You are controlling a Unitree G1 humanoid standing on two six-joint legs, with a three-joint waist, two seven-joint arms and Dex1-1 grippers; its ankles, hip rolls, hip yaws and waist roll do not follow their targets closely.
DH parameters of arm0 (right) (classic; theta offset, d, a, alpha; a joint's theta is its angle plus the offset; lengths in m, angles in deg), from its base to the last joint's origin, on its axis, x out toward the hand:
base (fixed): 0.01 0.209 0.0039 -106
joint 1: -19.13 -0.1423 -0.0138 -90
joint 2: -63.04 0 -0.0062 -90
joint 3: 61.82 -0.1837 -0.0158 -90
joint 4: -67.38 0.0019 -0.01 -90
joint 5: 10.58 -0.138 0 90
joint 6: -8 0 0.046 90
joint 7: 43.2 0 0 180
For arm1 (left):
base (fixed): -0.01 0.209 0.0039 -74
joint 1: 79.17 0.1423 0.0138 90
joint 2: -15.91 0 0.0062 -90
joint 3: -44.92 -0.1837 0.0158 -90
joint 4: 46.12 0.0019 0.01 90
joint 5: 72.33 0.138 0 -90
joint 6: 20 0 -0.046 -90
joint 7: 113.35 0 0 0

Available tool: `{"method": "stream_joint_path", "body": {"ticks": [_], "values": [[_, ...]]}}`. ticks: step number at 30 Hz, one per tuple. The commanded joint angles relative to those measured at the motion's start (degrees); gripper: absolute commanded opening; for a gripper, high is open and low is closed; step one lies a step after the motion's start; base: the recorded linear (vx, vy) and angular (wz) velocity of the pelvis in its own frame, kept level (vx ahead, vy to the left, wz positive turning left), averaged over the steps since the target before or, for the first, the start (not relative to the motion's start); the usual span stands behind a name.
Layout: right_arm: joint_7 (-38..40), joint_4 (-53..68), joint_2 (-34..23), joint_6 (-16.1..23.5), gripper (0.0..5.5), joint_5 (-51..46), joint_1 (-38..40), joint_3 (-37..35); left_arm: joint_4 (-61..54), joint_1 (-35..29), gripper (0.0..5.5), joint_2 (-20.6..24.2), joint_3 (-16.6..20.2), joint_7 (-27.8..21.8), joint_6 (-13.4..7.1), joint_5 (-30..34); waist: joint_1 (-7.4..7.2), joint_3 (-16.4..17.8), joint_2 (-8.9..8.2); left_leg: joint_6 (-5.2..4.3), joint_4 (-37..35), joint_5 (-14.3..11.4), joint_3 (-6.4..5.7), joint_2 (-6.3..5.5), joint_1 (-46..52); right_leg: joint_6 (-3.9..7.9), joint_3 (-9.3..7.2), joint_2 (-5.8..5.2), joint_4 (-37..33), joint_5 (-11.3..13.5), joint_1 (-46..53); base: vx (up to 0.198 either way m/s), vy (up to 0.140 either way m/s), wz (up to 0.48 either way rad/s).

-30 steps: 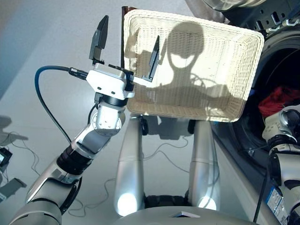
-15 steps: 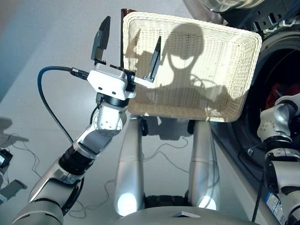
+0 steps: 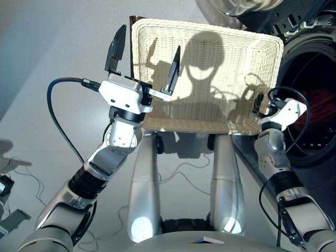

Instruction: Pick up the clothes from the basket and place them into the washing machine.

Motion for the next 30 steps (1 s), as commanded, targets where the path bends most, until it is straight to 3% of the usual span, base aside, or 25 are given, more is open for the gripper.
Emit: {"method": "stream_joint_path", "body": {"ticks": [1,6,11,14,16,17,18,20,26,30], "values": [[-0.9,6.0,-0.7,3.5,5.50,2.7,0.8,-1.2,1.7,2.8,5.50,-3.1,3.1,-2.5,-3.3,-6.8,0.21,-0.9,-0.06,-0.43,4.4,-4.6,1.69,0.30,2.7,1.11,-0.85,1.00,-7.6,6.8,4.6,0.000,0.000,0.000],[-2.3,9.4,0.1,3.3,5.50,4.9,4.7,-1.6,9.2,7.9,5.50,-6.6,5.1,-6.4,-2.3,-13.3,0.18,-0.9,-0.24,-0.67,-0.2,-3.5,1.21,-0.37,10.5,1.57,-1.78,0.60,-11.2,7.3,12.4,0.065,-0.017,-0.019],[-6.5,7.1,0.3,1.1,5.50,6.3,9.8,-1.3,22.7,12.6,5.50,-10.6,6.8,-11.3,-1.1,-16.8,0.70,-0.9,-0.86,-1.11,-7.1,-2.0,0.34,-1.18,22.6,2.35,-3.81,0.15,-17.3,8.0,25.0,0.139,-0.033,0.008],[-10.0,2.4,1.9,-0.4,5.50,6.0,13.3,-2.2,35.3,14.1,5.50,-13.6,8.6,-14.1,-0.1,-17.4,1.69,-1.6,-0.30,-1.45,-12.5,-0.8,-0.54,-1.46,31.9,3.29,-6.02,-0.41,-22.2,8.6,34.8,0.193,-0.031,0.084],[-10.9,1.4,2.5,-0.7,5.50,6.0,14.5,-2.2,37.9,14.8,5.50,-14.5,9.0,-14.9,0.3,-18.1,1.86,-2.2,-0.12,-1.57,-14.1,-0.4,-0.72,-1.52,34.0,3.48,-6.60,-0.48,-23.7,8.8,37.1,0.164,-0.019,0.156],[-12.5,-2.9,3.7,-1.5,5.50,5.6,16.3,-2.8,44.7,15.7,5.50,-15.6,9.8,-16.5,1.0,-17.0,2.20,-4.1,0.15,-1.86,-16.2,0.0,-1.22,-1.27,37.3,3.85,-7.77,-0.81,-25.8,8.8,40.6,0.113,-0.011,0.129],[-12.5,-2.9,3.7,-1.5,5.50,5.6,16.3,-2.8,44.7,15.7,5.50,-15.6,9.8,-16.5,1.0,-17.0,2.18,-4.2,0.17,-1.86,-16.3,0.2,-1.26,-1.26,37.3,3.84,-7.82,-0.79,-26.0,8.9,40.6,0.225,-0.002,0.145],[-15.0,-8.5,5.1,-3.2,5.50,6.1,19.3,-3.1,51.2,17.3,5.50,-15.9,10.9,-18.3,1.5,-13.2,2.70,-7.7,0.17,-2.14,-19.7,1.0,-1.54,-0.90,41.4,4.23,-9.74,-1.01,-29.0,9.2,44.8,0.187,0.002,0.242],[-17.5,-16.7,5.8,-5.7,5.50,9.9,24.5,-4.8,58.4,21.0,5.50,-16.4,12.4,-21.3,2.5,-9.4,3.11,-13.3,0.14,-2.52,-25.4,2.6,-2.93,-0.88,47.5,4.64,-13.01,-1.44,-34.5,10.1,52.1,0.141,-0.002,0.287],[-18.8,-22.9,6.3,-7.8,5.50,12.8,28.1,-7.0,69.2,22.7,5.50,-17.6,14.0,-22.0,4.3,-3.4,4.41,-18.8,0.71,-3.14,-30.3,4.1,-6.24,-1.37,50.7,5.44,-18.49,-2.09,-39.3,11.2,57.7,0.139,0.020,0.412]]}}
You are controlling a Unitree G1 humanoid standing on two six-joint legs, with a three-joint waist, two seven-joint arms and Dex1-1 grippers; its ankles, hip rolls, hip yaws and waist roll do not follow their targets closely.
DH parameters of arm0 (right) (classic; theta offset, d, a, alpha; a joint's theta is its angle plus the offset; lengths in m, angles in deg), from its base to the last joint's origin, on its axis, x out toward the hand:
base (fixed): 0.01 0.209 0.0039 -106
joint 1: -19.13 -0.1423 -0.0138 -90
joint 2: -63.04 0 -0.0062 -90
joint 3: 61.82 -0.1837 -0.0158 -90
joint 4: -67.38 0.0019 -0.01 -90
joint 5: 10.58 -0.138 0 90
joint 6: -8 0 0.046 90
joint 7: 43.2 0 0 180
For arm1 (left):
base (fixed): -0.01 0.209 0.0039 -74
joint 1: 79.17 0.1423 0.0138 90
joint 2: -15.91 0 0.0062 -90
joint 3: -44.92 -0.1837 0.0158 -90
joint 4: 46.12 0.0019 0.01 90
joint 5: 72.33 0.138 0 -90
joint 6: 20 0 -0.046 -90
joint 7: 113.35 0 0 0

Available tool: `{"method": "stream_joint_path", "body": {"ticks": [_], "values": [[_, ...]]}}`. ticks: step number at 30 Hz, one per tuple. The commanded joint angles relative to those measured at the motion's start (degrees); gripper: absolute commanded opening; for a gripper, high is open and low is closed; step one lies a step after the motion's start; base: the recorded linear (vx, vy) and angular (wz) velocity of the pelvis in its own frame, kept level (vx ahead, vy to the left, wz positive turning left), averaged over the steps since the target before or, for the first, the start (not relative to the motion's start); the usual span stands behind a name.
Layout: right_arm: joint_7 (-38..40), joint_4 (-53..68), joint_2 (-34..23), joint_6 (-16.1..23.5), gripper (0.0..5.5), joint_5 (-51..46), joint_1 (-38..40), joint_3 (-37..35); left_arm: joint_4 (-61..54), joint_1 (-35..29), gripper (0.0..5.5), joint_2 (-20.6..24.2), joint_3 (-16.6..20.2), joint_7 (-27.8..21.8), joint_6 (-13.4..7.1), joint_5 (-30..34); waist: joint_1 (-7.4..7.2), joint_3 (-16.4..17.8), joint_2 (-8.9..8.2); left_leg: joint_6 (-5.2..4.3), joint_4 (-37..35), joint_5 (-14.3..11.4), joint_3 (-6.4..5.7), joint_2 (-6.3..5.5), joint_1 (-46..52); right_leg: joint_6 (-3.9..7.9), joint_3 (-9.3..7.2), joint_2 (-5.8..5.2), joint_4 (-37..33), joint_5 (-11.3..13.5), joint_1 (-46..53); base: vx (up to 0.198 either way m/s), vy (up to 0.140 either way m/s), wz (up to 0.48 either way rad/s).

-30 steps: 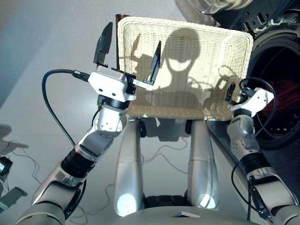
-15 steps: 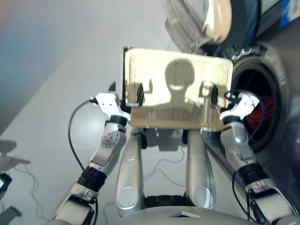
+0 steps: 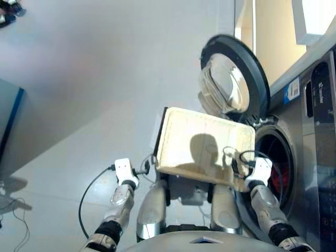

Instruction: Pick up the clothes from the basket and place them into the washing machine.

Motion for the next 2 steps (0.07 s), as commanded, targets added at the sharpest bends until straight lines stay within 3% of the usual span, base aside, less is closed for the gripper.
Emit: {"method": "stream_joint_path", "body": {"ticks": [1,2], "values": [[-1.3,1.2,0.5,0.3,5.50,1.9,-0.5,-2.4,3.4,-3.5,5.50,2.0,1.9,-0.6,-0.1,5.4,2.63,-2.2,-3.98,-2.84,-0.9,-1.3,-0.28,-1.95,3.4,4.11,-2.63,-1.23,-8.6,9.9,2.6,0.106,0.032,0.640],[-1.2,-1.2,1.3,-0.4,5.50,2.1,-0.2,-3.1,7.4,-3.8,5.50,1.5,2.7,-0.2,0.6,7.5,3.18,-4.4,-4.05,-2.97,-2.7,-0.8,-1.33,-2.13,4.1,4.29,-4.33,-1.35,-10.4,10.2,4.2,0.069,0.027,0.453]]}}
